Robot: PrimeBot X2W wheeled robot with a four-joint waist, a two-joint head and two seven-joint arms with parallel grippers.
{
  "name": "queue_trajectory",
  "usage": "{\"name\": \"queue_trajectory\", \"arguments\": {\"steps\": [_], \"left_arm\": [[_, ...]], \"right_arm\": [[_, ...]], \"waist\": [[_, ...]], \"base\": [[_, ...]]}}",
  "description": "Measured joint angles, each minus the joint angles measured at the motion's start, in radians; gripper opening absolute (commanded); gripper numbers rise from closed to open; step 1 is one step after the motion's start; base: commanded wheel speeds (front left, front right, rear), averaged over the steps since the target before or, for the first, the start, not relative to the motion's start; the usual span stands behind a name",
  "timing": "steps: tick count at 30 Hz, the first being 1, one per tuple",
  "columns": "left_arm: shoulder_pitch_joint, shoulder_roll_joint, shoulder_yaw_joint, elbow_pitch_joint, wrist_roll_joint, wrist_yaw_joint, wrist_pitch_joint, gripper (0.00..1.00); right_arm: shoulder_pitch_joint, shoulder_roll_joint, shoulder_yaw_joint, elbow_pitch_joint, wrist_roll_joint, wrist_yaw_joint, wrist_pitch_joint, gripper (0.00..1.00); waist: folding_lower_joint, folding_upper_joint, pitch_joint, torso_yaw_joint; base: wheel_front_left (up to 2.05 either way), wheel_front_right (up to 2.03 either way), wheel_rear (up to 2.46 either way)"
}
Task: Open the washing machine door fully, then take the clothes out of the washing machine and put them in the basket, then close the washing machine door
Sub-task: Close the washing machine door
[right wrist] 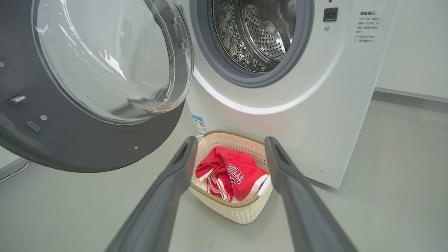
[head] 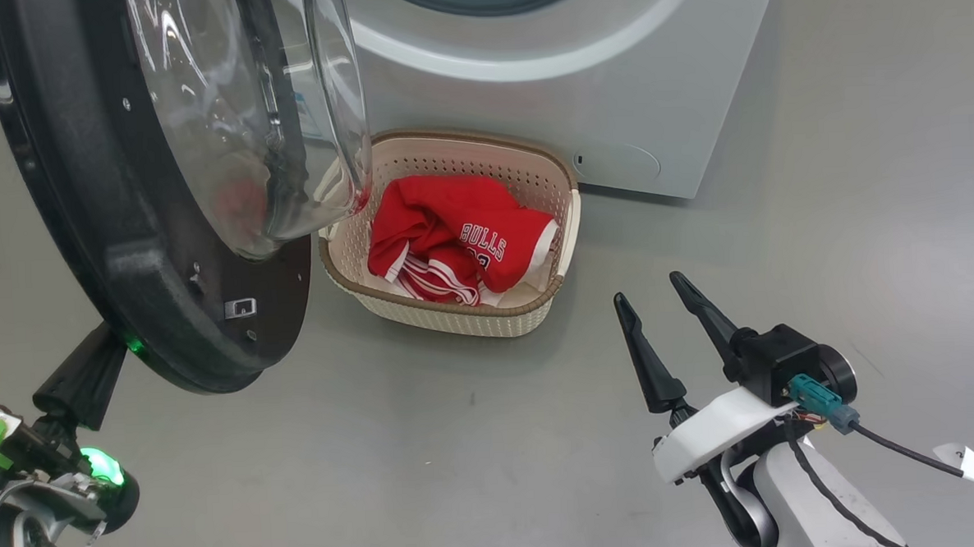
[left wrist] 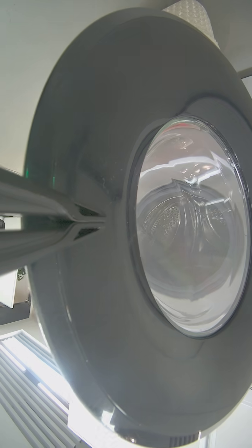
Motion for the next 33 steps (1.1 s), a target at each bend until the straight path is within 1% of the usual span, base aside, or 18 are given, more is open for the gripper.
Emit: {"name": "queue_trajectory", "arguments": {"steps": [7,15,29,33], "left_arm": [[0.026,0.007,0.006,-0.034,-0.004,0.002,0.025,0.00],[0.030,0.004,-0.012,-0.071,-0.008,0.010,0.044,0.00],[0.030,-0.004,-0.038,-0.126,-0.007,0.036,0.052,0.00],[0.030,-0.004,-0.039,-0.138,-0.002,0.045,0.050,0.00]], "right_arm": [[-0.009,0.000,0.019,-0.001,0.009,0.000,0.000,1.00],[-0.012,0.000,0.030,-0.001,0.025,0.000,0.000,1.00],[-0.025,0.000,0.058,-0.019,0.063,-0.011,0.000,1.00],[-0.025,0.000,0.060,-0.026,0.069,-0.021,0.000,1.00]], "waist": [[0.0000,0.0000,0.008,-0.042],[0.0000,0.0000,0.020,-0.107],[0.0000,0.0000,0.031,-0.247],[0.0000,0.0000,0.037,-0.293]], "base": [[0.00,0.00,0.00],[0.00,0.00,0.00],[0.00,0.00,0.00],[0.00,0.00,0.00]]}}
